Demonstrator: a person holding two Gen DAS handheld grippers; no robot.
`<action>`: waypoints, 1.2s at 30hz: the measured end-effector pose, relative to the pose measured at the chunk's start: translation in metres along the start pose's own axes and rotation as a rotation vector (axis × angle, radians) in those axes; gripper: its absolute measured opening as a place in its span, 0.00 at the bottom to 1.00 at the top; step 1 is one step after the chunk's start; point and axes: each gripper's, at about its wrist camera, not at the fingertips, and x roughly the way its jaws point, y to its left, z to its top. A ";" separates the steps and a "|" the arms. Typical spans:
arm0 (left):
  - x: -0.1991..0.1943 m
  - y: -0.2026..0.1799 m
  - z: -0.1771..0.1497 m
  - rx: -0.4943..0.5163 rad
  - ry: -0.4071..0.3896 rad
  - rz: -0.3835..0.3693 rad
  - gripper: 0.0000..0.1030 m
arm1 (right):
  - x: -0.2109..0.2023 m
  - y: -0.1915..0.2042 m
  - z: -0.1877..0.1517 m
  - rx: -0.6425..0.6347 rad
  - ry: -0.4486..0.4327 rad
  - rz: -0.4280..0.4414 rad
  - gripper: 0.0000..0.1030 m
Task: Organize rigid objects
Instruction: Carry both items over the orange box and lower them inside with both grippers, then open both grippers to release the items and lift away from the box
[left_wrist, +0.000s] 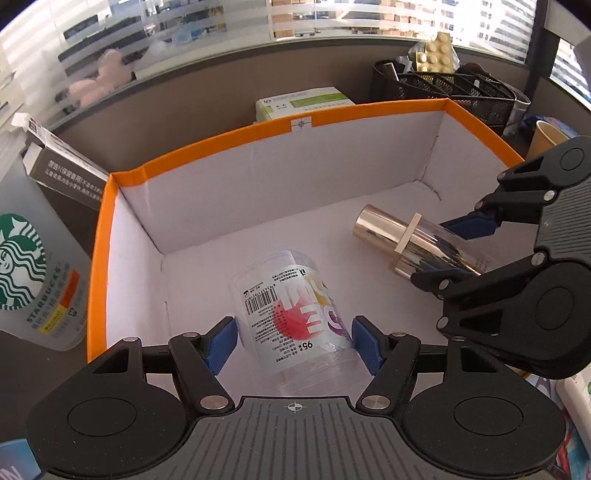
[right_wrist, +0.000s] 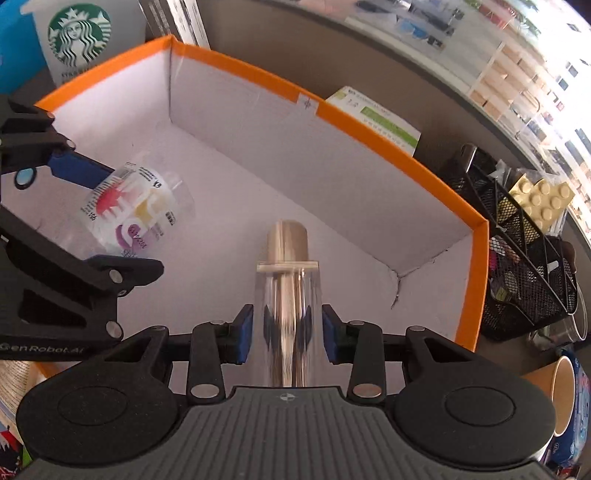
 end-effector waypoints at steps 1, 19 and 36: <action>0.000 0.000 0.000 -0.001 0.002 0.000 0.66 | 0.001 0.000 0.001 -0.005 0.005 0.001 0.34; 0.011 0.003 0.007 -0.021 0.118 0.026 0.78 | 0.006 -0.005 0.009 -0.030 0.093 -0.022 0.49; -0.075 0.006 0.012 -0.055 -0.110 0.093 0.97 | -0.089 -0.011 0.015 -0.026 -0.117 -0.160 0.70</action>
